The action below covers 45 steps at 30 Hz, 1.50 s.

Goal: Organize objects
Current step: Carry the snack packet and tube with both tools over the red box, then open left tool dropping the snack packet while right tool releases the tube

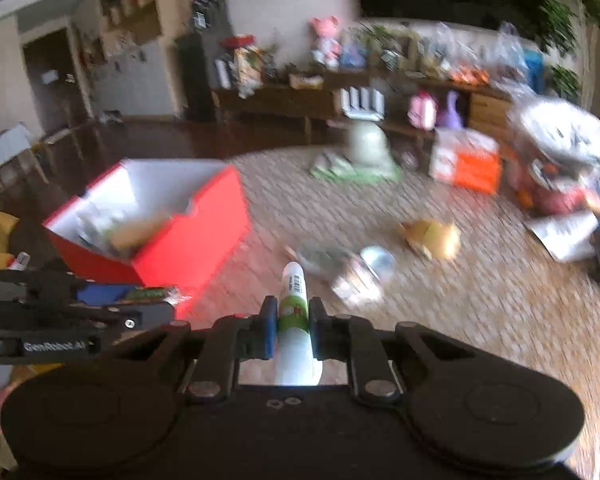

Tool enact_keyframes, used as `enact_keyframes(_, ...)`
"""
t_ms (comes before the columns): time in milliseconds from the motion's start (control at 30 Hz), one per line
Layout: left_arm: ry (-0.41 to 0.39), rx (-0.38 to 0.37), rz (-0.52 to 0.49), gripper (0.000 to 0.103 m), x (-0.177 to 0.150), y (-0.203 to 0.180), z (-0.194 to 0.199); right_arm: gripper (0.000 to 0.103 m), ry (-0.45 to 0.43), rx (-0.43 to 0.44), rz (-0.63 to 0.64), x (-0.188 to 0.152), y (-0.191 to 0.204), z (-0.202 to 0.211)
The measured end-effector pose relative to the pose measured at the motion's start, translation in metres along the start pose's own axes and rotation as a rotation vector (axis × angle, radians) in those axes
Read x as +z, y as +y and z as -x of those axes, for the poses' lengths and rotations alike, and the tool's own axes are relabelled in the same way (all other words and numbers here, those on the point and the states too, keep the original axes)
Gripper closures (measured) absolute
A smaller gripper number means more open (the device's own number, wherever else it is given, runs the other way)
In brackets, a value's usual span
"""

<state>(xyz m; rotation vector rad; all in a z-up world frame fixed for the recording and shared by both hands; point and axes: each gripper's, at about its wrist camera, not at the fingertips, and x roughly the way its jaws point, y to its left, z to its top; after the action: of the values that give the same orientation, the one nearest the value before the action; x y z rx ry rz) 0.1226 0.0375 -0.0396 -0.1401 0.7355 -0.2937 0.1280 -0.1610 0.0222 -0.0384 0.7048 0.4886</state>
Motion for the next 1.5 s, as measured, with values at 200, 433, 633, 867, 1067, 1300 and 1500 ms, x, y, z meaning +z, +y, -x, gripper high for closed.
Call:
enact_keyframes(200,-0.098,0.082,0.035,0.057,0.026,0.029,0.038,0.088,-0.033,0.088,0.056,0.048,0.043,-0.018)
enact_keyframes(433,-0.186,0.200,0.075,0.057,0.054,0.080,0.066,0.088,-0.032,0.146,0.106,0.085,0.099,-0.056)
enact_keyframes(633,-0.193,0.286,0.105,0.057,0.065,0.136,0.069,0.088,-0.004,0.154,0.146,0.096,0.137,-0.093)
enact_keyframes(867,-0.112,0.339,0.105,0.057,0.075,0.198,0.051,0.088,0.059,0.137,0.169,0.096,0.161,-0.138)
enact_keyframes(1067,-0.032,0.336,0.096,0.057,0.080,0.222,0.021,0.088,0.117,0.093,0.189,0.090,0.165,-0.169)
enact_keyframes(1300,0.044,0.331,0.131,0.057,0.077,0.236,-0.009,0.088,0.138,0.082,0.202,0.088,0.166,-0.188)
enact_keyframes(1500,0.092,0.324,0.155,0.055,0.074,0.243,-0.021,0.079,0.128,0.114,0.214,0.090,0.166,-0.185)
